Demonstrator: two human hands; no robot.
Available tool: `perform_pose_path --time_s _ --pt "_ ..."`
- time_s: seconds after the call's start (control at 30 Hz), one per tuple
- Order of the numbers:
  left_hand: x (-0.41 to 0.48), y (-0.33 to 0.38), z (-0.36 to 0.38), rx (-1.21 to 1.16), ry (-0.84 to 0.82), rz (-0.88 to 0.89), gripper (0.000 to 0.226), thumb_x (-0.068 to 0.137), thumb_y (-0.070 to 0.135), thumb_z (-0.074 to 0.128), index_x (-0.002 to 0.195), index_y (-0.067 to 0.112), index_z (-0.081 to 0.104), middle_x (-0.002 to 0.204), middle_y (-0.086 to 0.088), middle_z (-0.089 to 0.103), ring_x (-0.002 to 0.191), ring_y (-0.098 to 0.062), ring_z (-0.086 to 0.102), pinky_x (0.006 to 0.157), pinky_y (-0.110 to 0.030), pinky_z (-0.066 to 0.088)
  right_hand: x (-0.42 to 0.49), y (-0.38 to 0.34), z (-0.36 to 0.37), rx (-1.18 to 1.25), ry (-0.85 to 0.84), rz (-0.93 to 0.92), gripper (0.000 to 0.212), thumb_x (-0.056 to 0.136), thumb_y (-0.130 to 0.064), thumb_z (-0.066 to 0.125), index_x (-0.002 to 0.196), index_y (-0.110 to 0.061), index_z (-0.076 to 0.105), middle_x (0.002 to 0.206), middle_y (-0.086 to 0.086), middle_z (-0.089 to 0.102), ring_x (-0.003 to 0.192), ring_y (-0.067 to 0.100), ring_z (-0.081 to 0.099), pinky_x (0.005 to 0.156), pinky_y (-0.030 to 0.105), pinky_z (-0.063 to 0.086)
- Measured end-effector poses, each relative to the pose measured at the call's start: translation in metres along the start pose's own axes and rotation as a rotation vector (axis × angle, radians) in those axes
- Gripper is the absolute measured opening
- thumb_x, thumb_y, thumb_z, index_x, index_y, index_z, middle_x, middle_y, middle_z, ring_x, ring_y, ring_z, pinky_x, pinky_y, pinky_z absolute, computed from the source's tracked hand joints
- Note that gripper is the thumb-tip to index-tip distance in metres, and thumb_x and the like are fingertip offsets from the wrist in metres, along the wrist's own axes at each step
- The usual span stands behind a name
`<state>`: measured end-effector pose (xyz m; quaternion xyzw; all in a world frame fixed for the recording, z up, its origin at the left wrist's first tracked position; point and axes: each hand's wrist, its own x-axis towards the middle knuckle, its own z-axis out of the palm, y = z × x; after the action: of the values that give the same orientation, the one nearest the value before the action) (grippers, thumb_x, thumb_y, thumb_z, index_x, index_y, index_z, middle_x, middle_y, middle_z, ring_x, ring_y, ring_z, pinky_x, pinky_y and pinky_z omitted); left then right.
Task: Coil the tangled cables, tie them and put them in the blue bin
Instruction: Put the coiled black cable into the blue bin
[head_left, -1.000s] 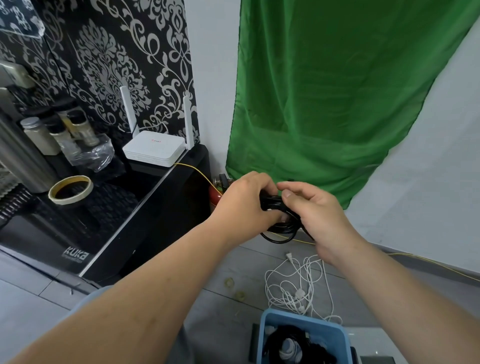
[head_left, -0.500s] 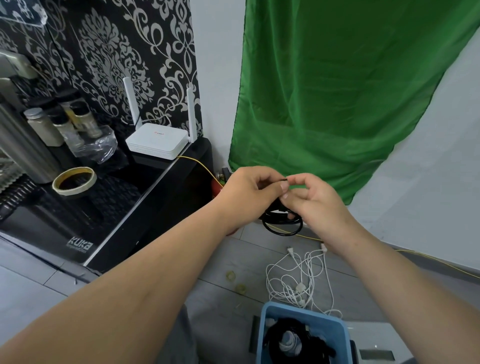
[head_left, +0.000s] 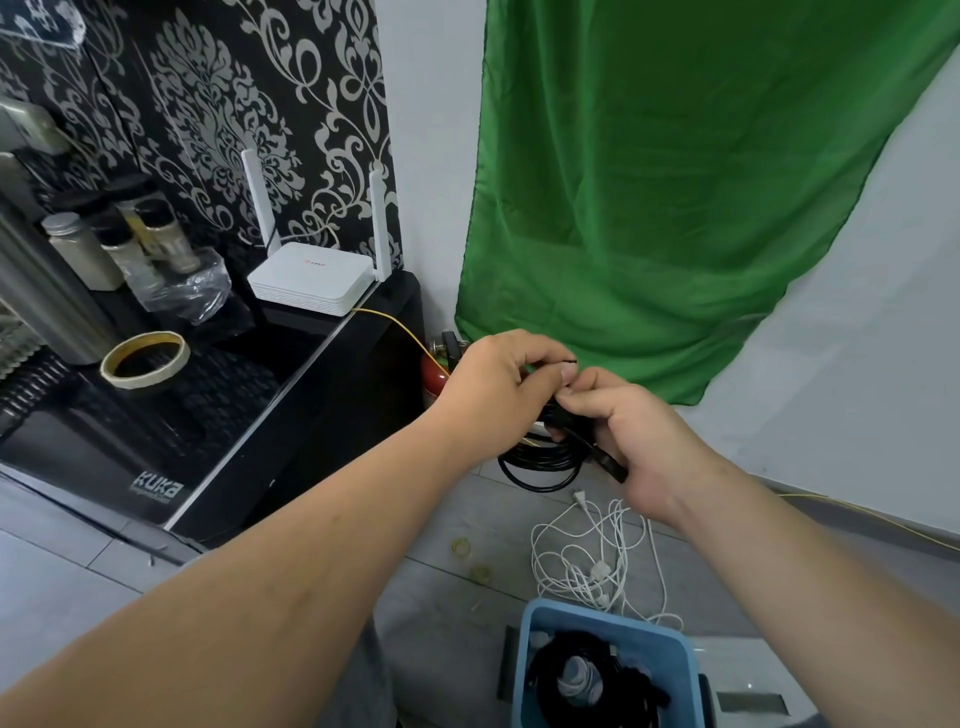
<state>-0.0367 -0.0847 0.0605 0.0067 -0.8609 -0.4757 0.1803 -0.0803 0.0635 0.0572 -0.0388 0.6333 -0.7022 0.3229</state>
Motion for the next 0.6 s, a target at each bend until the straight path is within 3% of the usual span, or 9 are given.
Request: perform_pose_path --time_s 0.2,0.3,0.47,0.6 --pt "0.002 0.000 0.000 0.021 0.033 -0.006 0.009 0.094 0.015 0.070 0.094 0.016 0.079 0.084 0.010 0.069 0.071 0.007 0.058 0.070 -0.010 0.043 -0.007 0.002 0.003 0.095 -0.133 0.134 0.022 0.091 -0.002 0.056 0.096 -0.023 0.060 0.085 0.005 0.067 0.063 0.017 0.061 0.053 0.025 0.048" --pt "-0.001 0.000 0.000 0.011 -0.006 -0.054 0.009 0.095 0.017 0.069 0.095 0.016 0.078 0.078 0.013 0.065 0.063 0.008 0.057 0.058 -0.013 0.045 -0.005 0.007 0.007 0.081 -0.090 0.125 0.019 0.096 -0.005 0.055 0.093 -0.023 0.060 0.087 0.005 0.065 0.056 0.016 0.052 0.043 0.021 0.042" --pt "0.000 0.000 -0.001 0.001 0.044 -0.044 0.008 0.095 0.016 0.070 0.094 0.015 0.078 0.085 0.011 0.066 0.068 0.007 0.059 0.066 -0.009 0.043 -0.003 0.005 0.007 0.095 -0.074 0.119 0.015 0.096 -0.010 0.057 0.087 -0.021 0.057 0.089 0.012 0.065 0.055 0.019 0.051 0.049 0.025 0.041" --pt "0.000 0.004 -0.003 -0.131 0.050 -0.097 0.007 0.095 0.014 0.071 0.094 0.013 0.078 0.085 0.008 0.066 0.056 0.001 0.061 0.057 -0.013 0.046 -0.003 0.001 0.011 0.092 -0.094 0.111 0.019 0.099 -0.012 0.053 0.083 -0.022 0.053 0.077 0.015 0.063 0.060 0.023 0.050 0.051 0.028 0.040"
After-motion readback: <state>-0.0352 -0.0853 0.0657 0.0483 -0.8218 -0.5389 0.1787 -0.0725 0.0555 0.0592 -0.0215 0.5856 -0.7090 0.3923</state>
